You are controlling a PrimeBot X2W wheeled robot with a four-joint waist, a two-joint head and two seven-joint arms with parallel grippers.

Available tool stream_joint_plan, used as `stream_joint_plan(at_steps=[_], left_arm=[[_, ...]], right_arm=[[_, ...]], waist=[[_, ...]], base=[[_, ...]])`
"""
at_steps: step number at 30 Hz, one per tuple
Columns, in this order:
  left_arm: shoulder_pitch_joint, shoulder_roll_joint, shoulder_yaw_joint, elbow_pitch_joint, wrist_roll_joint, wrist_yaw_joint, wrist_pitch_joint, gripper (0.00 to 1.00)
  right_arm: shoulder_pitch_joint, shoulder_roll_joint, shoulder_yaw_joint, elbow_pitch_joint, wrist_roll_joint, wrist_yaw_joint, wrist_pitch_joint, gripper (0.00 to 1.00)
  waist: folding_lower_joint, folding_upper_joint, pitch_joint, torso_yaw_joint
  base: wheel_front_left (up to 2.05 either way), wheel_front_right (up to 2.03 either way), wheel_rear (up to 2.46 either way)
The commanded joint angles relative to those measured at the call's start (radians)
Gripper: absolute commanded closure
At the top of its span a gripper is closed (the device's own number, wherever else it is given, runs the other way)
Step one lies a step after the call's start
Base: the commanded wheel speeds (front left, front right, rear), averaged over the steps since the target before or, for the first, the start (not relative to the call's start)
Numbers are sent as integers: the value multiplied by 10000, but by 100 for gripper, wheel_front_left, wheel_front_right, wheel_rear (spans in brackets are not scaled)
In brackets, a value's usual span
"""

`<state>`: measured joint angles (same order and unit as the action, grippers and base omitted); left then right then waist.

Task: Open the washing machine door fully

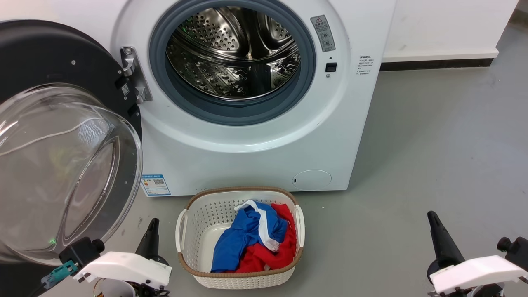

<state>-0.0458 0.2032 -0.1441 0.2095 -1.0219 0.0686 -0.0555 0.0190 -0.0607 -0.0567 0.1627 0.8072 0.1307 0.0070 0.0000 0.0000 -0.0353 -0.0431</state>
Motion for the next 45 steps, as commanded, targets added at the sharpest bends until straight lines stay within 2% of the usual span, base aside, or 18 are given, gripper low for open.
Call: stream_joint_plan(at_steps=[1, 25, 45], left_arm=[[-311, -47, 184, -84, -261, -108, 58, 100], [-459, -589, 1079, 71, -2378, -820, 659, 100], [-536, -955, 1662, 186, -3745, -1291, 1055, 100]], right_arm=[[-329, 7, -50, -67, 373, 1, 40, 100], [-719, 49, -253, 262, 3239, 1, 437, 100], [-949, 75, -385, 485, 5095, 1, 691, 100]], waist=[[0, 0, 7, 9], [0, 0, 118, 132], [0, 0, 205, 230]], base=[[0, 0, 0], [0, 0, 0], [0, 0, 0]])
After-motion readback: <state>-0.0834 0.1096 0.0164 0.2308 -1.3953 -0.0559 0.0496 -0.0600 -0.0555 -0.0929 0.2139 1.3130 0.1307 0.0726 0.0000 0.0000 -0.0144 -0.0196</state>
